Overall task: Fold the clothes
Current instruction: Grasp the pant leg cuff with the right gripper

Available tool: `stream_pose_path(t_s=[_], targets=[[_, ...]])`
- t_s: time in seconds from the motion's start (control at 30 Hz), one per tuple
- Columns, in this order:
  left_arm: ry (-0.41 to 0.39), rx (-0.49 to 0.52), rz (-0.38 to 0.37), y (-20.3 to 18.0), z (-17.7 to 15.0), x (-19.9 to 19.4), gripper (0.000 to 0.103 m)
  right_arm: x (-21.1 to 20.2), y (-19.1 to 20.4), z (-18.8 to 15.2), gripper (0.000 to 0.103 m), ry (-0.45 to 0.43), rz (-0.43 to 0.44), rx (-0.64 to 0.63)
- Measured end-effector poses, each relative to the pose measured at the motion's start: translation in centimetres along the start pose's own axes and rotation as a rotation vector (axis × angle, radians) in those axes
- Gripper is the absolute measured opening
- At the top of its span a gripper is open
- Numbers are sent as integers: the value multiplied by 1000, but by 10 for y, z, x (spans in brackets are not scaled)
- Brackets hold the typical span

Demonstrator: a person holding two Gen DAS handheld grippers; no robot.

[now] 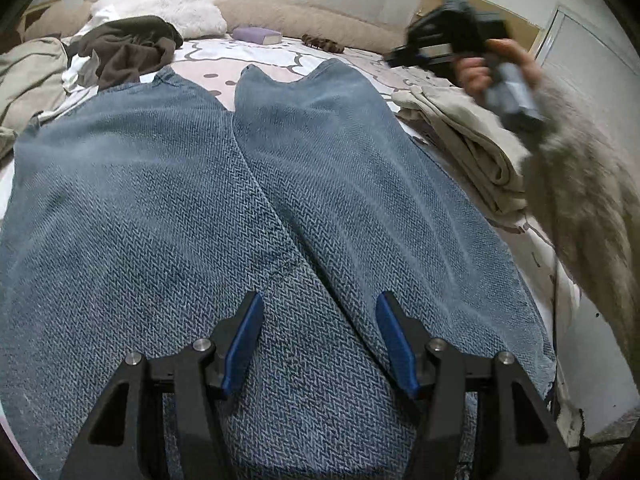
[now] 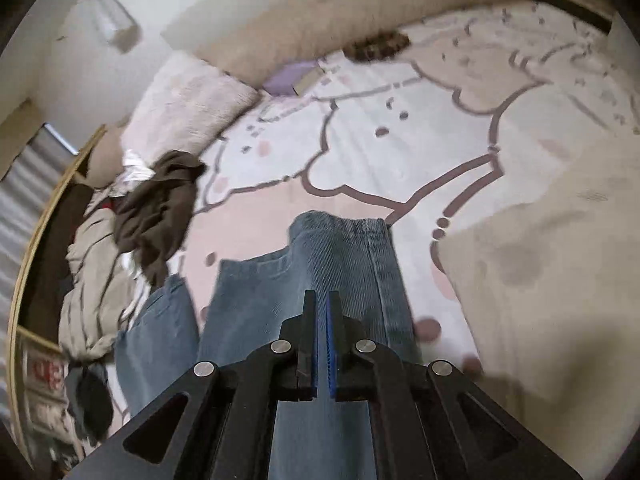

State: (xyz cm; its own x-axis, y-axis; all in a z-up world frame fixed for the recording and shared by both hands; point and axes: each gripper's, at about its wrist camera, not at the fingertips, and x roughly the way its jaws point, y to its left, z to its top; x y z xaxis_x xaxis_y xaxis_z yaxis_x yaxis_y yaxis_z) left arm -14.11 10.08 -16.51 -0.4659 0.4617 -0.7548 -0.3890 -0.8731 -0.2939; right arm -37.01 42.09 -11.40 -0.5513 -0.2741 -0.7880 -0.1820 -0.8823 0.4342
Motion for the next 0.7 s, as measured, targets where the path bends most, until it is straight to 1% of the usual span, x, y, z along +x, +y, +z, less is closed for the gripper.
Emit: stream_pose_path(t_s=[0.07,0.17,0.2,0.27,0.3,0.33,0.37,0.47,0.6,0.63,0.7], targets=[[2,-8,-11,2,-1,0,59,23,-7,9,3,29,-21,23],[5,-19,-26,4,-1,1,59,52,-21,16,3,113,31,44],[6,-22,-29,4,-2,1,59,62,-26,17,3,142,29,46],[7,-24,-34,4,-2,1,60,77,-36,15,3,174,-20,38],[7,-25,-36,4,-2,1,60,84,-42,13,3,185,-30,41],[8,-27,-38,4,-3,1,60,90,-49,10,2,196,-20,52],[9,-28,-40,4,-3,1,60,93,-52,8,2,198,-16,42],[9,-28,-44,3,-5,0,61,90,-48,5,2,183,-17,-45],[9,-27,-45,2,-7,-2,62,85,-31,10,3,191,-103,-111],[9,-26,-46,1,-8,-3,62,77,-23,12,3,162,-109,-135],[8,-28,-49,2,-9,-4,62,53,-8,17,3,75,-64,-180]])
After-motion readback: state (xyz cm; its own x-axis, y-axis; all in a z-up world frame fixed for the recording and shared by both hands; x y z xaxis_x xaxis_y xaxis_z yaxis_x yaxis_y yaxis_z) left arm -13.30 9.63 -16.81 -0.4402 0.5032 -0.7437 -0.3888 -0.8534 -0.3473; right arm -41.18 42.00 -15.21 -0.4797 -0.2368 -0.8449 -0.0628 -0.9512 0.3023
